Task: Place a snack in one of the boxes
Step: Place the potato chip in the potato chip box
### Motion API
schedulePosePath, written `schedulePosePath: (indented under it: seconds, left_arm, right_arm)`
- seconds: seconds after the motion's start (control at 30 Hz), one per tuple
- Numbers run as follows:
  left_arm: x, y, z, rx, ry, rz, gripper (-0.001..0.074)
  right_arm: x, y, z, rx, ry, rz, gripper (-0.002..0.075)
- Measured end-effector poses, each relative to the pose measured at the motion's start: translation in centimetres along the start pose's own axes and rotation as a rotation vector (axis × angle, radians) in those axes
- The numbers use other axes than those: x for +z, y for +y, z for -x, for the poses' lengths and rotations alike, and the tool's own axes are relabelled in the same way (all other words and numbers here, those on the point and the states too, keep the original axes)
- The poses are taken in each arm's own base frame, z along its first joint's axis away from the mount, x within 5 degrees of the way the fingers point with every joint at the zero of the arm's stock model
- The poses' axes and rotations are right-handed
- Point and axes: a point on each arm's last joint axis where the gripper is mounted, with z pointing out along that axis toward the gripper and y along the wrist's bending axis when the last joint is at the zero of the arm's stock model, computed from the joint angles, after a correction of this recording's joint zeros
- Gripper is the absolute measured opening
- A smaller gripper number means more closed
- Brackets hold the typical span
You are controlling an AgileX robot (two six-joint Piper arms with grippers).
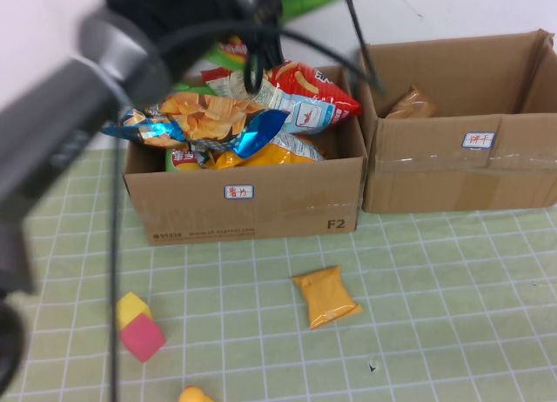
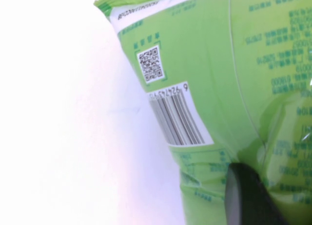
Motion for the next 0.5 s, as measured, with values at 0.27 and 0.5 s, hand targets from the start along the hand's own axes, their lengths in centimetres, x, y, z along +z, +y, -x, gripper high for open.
schedulePosePath:
  seconds: [0.27,0.5]
  left_arm:
    - [5.3,-2.7,-1.1,0.020,0.053,0.081,0.0143]
    - [7.0,-0.1,-4.3,-0.181,0.089,0.092,0.0140]
  right_arm:
    - [0.0,0.0,-0.1,0.000,0.010,0.002,-0.0002]
    - [0.1,0.0,-0.2,0.001,0.010,0.001,-0.0002]
